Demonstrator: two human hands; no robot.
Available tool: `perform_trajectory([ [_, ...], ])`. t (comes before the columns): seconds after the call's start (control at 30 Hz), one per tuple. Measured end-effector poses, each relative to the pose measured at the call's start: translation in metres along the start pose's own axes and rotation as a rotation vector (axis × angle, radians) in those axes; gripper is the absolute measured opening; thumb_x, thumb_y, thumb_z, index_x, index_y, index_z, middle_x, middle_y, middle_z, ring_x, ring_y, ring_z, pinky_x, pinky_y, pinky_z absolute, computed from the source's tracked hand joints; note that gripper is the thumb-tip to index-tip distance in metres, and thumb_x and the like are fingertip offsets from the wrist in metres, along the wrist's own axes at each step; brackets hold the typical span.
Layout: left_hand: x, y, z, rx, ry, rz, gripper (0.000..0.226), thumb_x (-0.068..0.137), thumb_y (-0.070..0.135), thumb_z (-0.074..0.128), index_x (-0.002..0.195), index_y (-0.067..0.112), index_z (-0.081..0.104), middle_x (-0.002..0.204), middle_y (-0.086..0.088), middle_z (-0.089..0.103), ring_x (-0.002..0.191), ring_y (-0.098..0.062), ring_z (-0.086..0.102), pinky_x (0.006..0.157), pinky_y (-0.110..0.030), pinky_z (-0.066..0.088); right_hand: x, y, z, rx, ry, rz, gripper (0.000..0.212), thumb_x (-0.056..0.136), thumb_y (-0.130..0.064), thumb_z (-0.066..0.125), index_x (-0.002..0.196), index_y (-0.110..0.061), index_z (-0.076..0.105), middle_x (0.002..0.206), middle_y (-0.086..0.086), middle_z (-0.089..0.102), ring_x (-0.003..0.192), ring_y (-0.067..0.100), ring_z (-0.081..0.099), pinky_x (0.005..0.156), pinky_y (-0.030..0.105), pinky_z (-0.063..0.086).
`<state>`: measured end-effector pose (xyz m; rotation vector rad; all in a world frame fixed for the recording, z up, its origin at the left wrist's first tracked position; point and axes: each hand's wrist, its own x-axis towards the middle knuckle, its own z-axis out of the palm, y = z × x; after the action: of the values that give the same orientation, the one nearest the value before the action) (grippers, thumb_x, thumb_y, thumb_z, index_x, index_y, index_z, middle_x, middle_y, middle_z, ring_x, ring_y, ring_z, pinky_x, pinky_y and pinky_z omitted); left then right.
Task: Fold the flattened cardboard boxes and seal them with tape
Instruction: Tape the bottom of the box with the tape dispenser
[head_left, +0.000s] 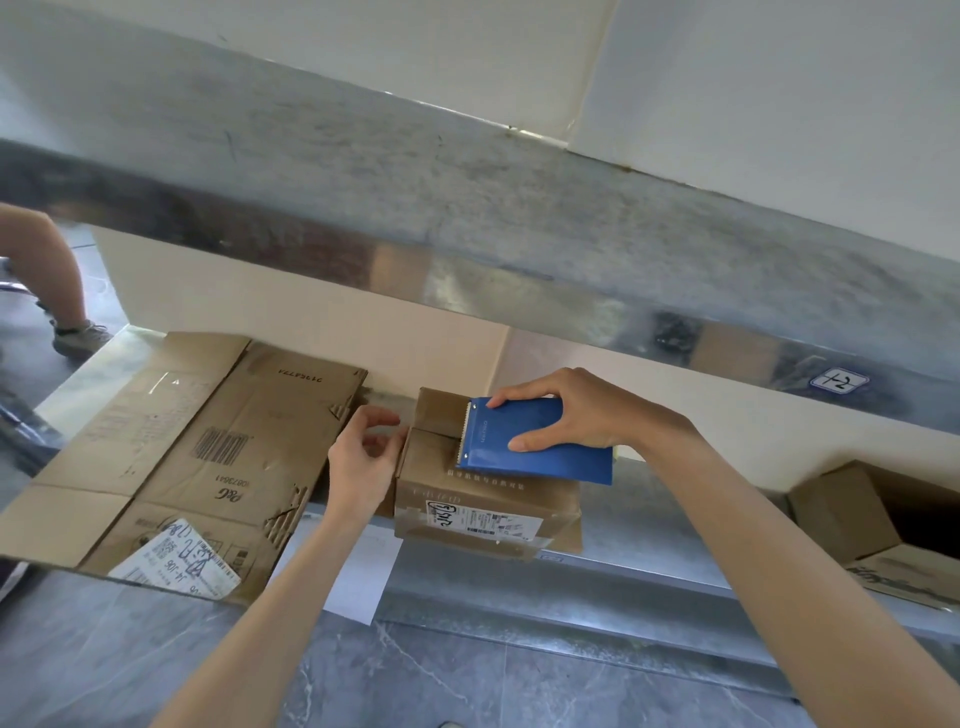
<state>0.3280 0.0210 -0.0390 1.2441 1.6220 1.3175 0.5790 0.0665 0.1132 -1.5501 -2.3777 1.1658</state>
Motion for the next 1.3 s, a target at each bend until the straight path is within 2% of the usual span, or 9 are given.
perform_trajectory([
  [0.37,0.006,0.009,-0.010,0.062,0.084,0.007,0.024,0.082,0.015,0.081,0.098,0.020,0.063,0.094,0.009,0.067,0.071,-0.001,0.060,0.061,-0.010,0.045,-0.001,0.000,0.001,0.007,0.009,-0.023,0.043,0.079,-0.046,0.081,0.118,-0.053,0.065,0.095,-0.058,0.051,0.087,-0.021,0.056,0.063,0.001,0.040],
  [0.47,0.007,0.028,-0.010,0.074,-0.006,0.165,0.028,0.086,0.012,0.073,0.107,0.027,0.064,0.103,0.011,0.068,0.088,-0.001,0.062,0.071,-0.012,0.046,-0.002,-0.002,0.001,0.013,0.001,-0.025,0.042,0.079,-0.047,0.080,0.117,-0.054,0.065,0.096,-0.057,0.051,0.088,-0.020,0.057,0.062,0.003,0.042],
  [0.53,0.004,0.038,-0.004,0.149,-0.167,0.256,0.033,0.091,0.020,0.067,0.123,0.027,0.062,0.125,0.010,0.065,0.114,-0.007,0.059,0.094,-0.025,0.047,-0.001,-0.003,0.000,0.010,-0.001,-0.026,0.041,0.079,-0.048,0.080,0.116,-0.056,0.064,0.101,-0.054,0.052,0.090,-0.019,0.057,0.062,0.003,0.042],
  [0.63,-0.003,0.039,0.005,0.308,-0.381,0.325,0.049,0.094,0.044,0.051,0.140,0.028,0.054,0.151,0.014,0.045,0.146,-0.004,0.025,0.114,-0.033,0.026,0.000,-0.004,-0.002,-0.006,-0.001,-0.038,0.040,0.078,-0.050,0.080,0.114,-0.059,0.063,0.107,-0.052,0.050,0.093,-0.021,0.055,0.063,0.002,0.041],
  [0.73,-0.006,0.032,0.007,0.358,-0.468,0.315,0.069,0.088,0.070,0.043,0.146,0.034,0.045,0.157,0.022,0.032,0.150,0.005,0.003,0.116,-0.038,0.023,0.001,-0.004,-0.003,-0.019,-0.017,-0.038,0.038,0.078,-0.055,0.078,0.110,-0.064,0.061,0.110,-0.050,0.049,0.094,-0.021,0.054,0.063,0.004,0.043],
  [0.83,-0.004,0.029,0.005,0.415,-0.487,0.359,0.089,0.074,0.082,0.053,0.149,0.036,0.040,0.158,0.025,0.027,0.149,0.006,0.000,0.117,-0.042,0.025,0.002,-0.003,-0.004,-0.025,-0.026,-0.038,0.036,0.078,-0.055,0.078,0.107,-0.066,0.059,0.115,-0.043,0.052,0.095,-0.016,0.056,0.065,0.008,0.043],
  [0.93,-0.005,0.030,0.004,0.463,-0.467,0.406,0.104,0.060,0.080,0.070,0.148,0.033,0.041,0.157,0.026,0.028,0.150,0.005,0.004,0.116,-0.038,0.030,0.002,-0.002,-0.006,-0.018,-0.035,-0.042,0.037,0.078,-0.055,0.078,0.107,-0.067,0.059,0.111,-0.048,0.050,0.094,-0.018,0.055,0.065,0.007,0.042],
  [1.13,-0.004,0.029,0.003,0.550,-0.444,0.488,0.107,0.062,0.083,0.066,0.152,0.032,0.037,0.157,0.024,0.029,0.151,-0.001,0.009,0.112,-0.038,0.039,-0.001,0.003,-0.009,-0.008,-0.059,-0.062,0.042,0.079,-0.052,0.078,0.116,-0.060,0.060,0.104,-0.055,0.050,0.093,-0.020,0.055,0.064,0.006,0.045],
  [1.3,-0.004,0.029,0.002,0.626,-0.431,0.495,0.104,0.064,0.088,0.061,0.152,0.041,0.032,0.157,0.029,0.025,0.150,0.002,0.009,0.106,-0.041,0.046,-0.020,0.024,-0.020,0.014,-0.054,-0.071,0.044,0.078,-0.051,0.079,0.114,-0.065,0.059,0.115,-0.052,0.051,0.098,-0.017,0.057,0.069,0.006,0.047],
])
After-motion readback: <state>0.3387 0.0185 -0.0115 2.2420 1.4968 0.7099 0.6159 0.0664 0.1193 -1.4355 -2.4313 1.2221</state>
